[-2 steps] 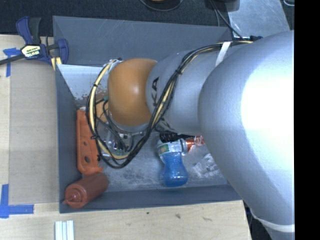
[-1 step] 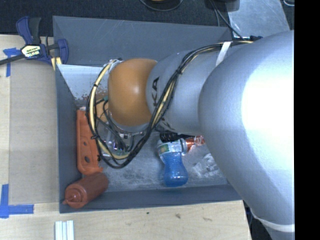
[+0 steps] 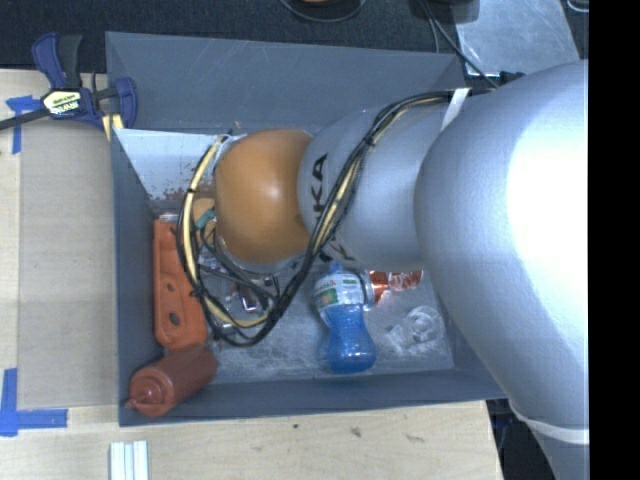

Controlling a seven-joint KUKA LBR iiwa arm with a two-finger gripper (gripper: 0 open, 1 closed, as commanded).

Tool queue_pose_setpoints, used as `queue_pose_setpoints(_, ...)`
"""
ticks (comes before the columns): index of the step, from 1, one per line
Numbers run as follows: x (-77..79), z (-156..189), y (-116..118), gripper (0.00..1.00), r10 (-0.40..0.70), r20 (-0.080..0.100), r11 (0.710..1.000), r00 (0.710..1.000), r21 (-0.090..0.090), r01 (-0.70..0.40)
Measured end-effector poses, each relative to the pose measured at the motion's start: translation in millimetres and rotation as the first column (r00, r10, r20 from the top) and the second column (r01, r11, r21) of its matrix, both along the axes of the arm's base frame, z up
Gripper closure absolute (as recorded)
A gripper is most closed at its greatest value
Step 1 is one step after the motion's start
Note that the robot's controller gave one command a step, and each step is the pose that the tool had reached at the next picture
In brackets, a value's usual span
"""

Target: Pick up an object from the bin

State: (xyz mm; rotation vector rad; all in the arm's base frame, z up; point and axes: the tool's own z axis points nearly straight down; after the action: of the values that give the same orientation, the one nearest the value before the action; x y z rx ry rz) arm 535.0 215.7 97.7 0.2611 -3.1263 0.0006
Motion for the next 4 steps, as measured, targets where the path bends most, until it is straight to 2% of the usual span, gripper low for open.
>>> queue_pose_setpoints(1,82.1,49,26,0.00,-0.324,0.005,0.946,0.946,0.003,0.324)
queue_pose_setpoints(2,83.3,15,28,0.00,0.125,0.003,0.992,0.992,0.001,-0.125)
queue_pose_setpoints(3,43.1,8,27,0.00,-0.241,0.006,0.971,0.971,0.004,0.241)
queue_pose_setpoints(4,61.9,20,27,0.00,0.277,0.009,0.961,0.961,0.003,-0.277)
